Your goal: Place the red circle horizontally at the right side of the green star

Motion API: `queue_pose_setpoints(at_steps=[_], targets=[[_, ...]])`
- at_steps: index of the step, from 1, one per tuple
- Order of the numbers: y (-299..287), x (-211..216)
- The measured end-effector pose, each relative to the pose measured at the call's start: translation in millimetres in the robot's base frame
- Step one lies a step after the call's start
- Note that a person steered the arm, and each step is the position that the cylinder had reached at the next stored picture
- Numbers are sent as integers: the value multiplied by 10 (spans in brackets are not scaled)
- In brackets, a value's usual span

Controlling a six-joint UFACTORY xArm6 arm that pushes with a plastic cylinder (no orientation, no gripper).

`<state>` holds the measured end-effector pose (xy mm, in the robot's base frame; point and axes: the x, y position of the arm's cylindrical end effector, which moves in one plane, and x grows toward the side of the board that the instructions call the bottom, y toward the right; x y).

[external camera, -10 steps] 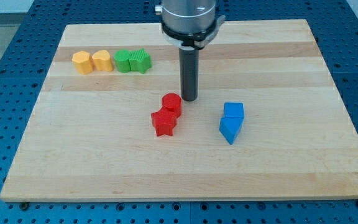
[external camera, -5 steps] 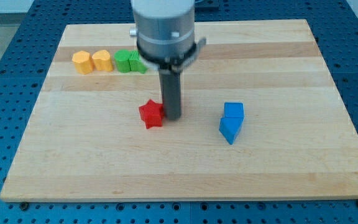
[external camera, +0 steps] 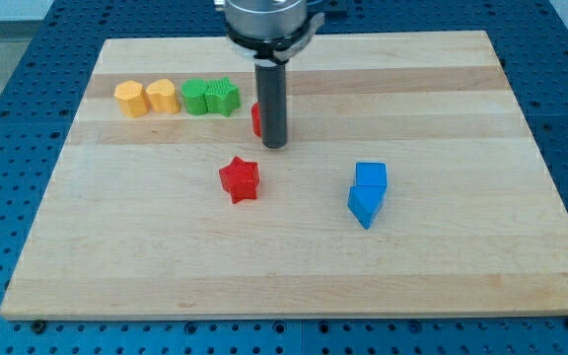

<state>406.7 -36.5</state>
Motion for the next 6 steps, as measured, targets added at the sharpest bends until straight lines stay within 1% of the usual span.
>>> queue_pose_setpoints(at_steps=[2,3,6], targets=[[-24,65],[-23,-344],[-23,-449]])
